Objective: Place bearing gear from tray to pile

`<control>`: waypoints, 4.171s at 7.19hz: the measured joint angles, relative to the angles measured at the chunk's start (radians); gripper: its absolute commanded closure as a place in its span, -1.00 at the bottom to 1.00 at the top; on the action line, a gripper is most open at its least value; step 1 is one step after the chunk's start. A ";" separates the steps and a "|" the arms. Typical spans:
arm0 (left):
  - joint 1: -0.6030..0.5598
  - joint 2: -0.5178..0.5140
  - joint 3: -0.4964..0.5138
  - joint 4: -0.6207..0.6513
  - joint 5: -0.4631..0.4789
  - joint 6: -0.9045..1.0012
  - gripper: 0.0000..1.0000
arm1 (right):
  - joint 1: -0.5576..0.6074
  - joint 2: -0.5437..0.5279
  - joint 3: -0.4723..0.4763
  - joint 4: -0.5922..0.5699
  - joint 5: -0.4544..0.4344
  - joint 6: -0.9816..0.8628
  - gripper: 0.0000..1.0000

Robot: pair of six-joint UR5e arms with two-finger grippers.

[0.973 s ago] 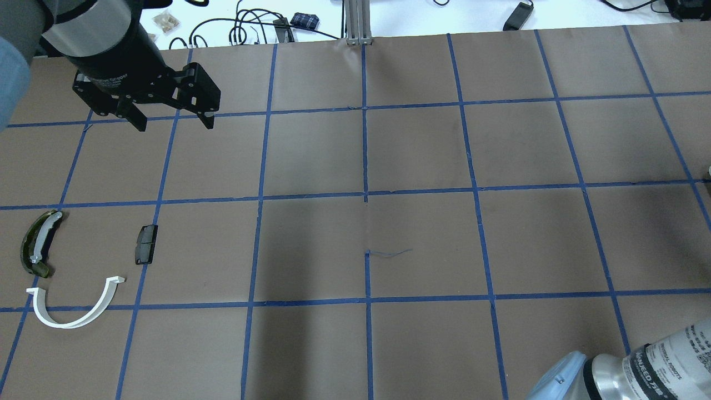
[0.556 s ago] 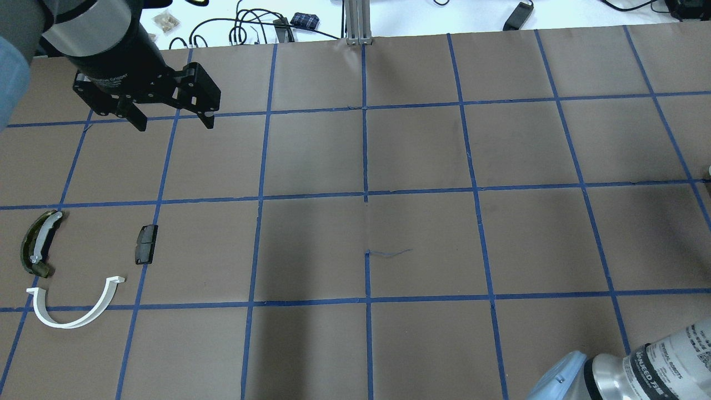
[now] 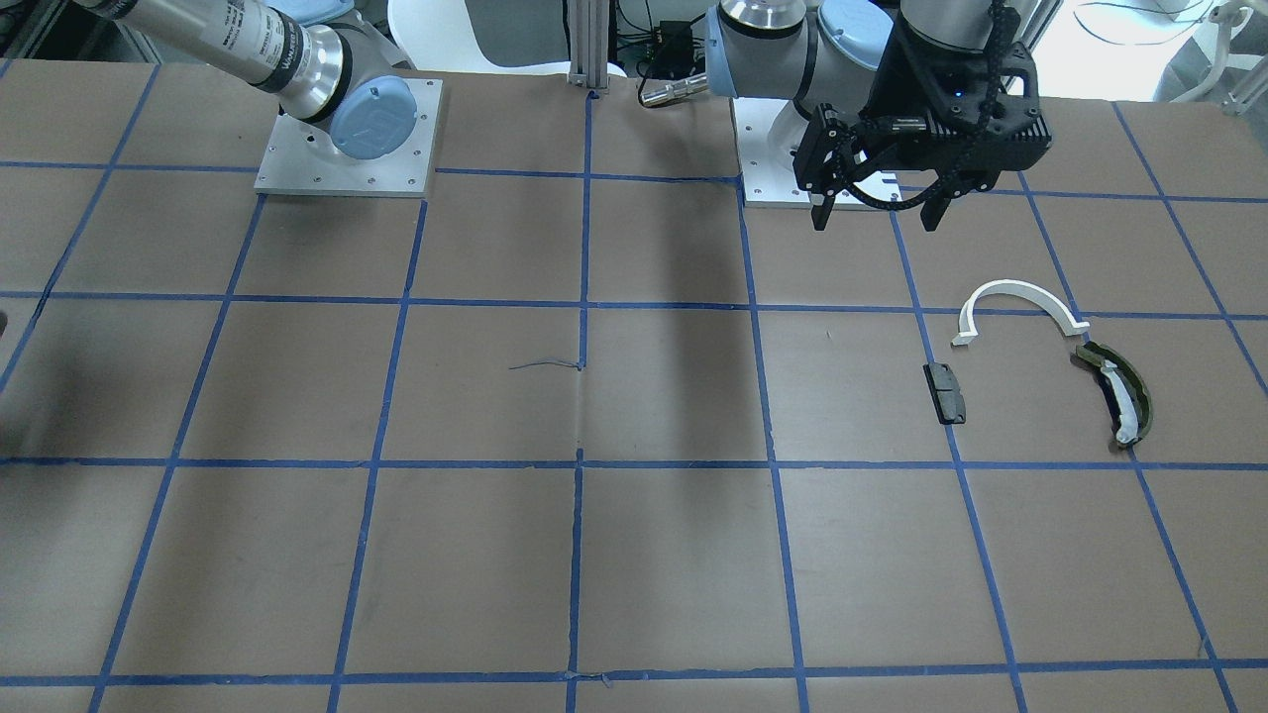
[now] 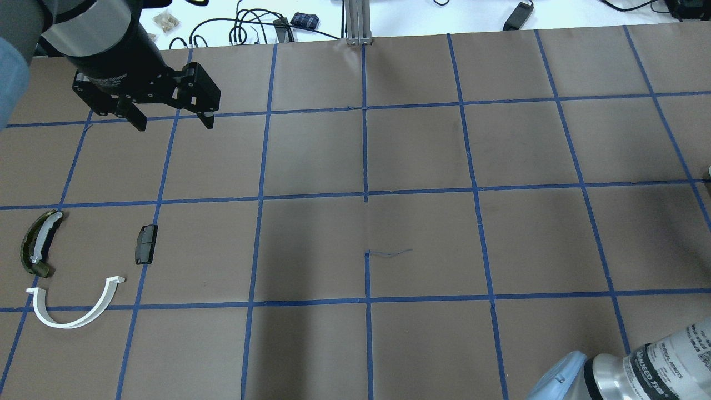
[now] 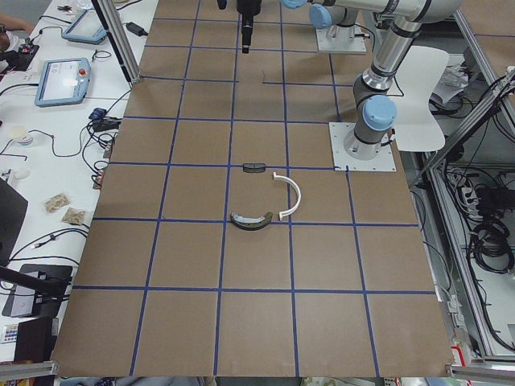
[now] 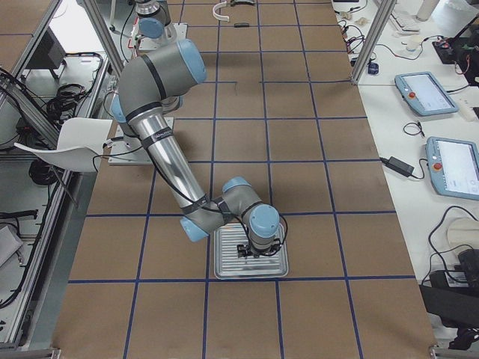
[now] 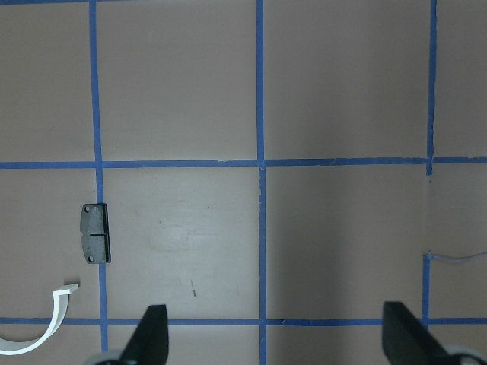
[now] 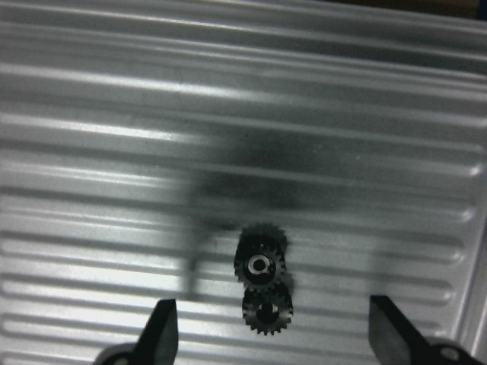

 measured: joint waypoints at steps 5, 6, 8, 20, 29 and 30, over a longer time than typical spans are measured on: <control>0.000 -0.001 0.000 0.000 0.000 0.000 -1.00 | -0.001 0.007 0.001 -0.021 -0.009 -0.001 0.48; 0.000 -0.001 0.000 0.000 -0.001 0.000 -1.00 | -0.001 0.007 0.002 -0.032 -0.012 -0.001 0.65; 0.000 -0.002 0.000 0.000 0.000 0.000 -1.00 | -0.001 0.007 0.002 -0.037 -0.016 -0.002 0.78; 0.000 0.001 0.004 0.000 -0.001 -0.001 -1.00 | 0.191 -0.410 -0.012 0.371 -0.016 0.658 0.91; 0.000 0.003 0.002 0.000 -0.002 0.000 -1.00 | 1.102 -0.496 -0.014 0.487 0.107 2.444 0.91; 0.001 0.004 0.002 0.000 -0.003 0.001 -1.00 | 1.186 -0.442 -0.012 0.417 0.127 2.567 0.94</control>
